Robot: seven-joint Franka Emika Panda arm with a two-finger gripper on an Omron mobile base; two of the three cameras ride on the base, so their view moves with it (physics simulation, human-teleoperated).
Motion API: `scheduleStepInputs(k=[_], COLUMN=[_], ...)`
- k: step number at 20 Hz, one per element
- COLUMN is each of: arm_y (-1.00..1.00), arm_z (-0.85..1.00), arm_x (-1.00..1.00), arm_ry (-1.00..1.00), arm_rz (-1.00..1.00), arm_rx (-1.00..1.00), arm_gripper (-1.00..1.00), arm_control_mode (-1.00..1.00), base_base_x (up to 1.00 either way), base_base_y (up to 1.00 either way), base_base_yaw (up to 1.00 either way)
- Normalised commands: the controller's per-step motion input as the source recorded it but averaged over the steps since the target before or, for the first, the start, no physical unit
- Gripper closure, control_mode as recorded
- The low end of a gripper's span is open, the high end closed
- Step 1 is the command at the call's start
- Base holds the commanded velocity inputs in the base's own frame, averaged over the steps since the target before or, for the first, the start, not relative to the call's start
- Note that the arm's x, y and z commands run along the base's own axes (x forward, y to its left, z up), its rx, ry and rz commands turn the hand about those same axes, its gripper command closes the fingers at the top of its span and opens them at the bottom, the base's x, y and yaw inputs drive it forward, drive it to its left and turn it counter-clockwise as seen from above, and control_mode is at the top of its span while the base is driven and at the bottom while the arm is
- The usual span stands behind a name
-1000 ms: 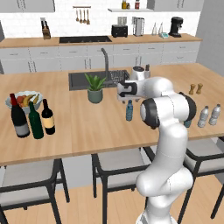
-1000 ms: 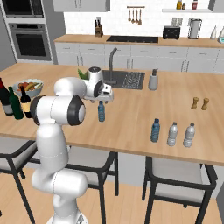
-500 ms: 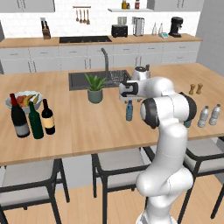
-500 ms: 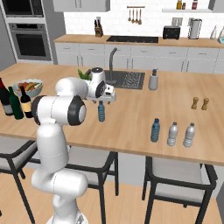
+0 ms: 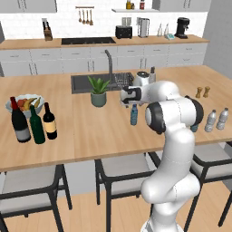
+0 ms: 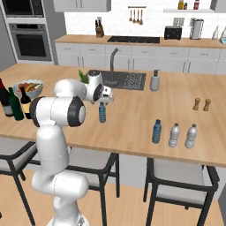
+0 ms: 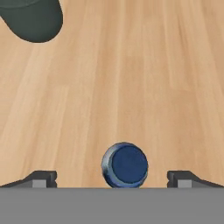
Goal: Move the plastic bottles in the middle to the plastics group, and the glass bottles in the middle to the glass group.
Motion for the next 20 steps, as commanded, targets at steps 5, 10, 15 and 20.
scheduleStepInputs(k=[5,10,15,20], arm_y=[-0.10,-0.18,0.01,0.10], arm_z=[-0.18,0.00,-0.02,-0.09], arm_x=[0.00,-0.01,0.00,0.00], arm_ry=[-0.09,-0.07,-0.01,0.00], arm_rz=[0.00,0.00,0.00,0.00], arm_rx=[0.00,0.00,0.00,0.00], arm_gripper=[-1.00,-1.00,-1.00,-1.00], arm_control_mode=[-1.00,-1.00,-1.00,-1.00], base_base_x=[0.00,0.00,0.00,0.00], base_base_y=[0.00,0.00,0.00,0.00], base_base_yaw=[0.00,0.00,0.00,0.00])
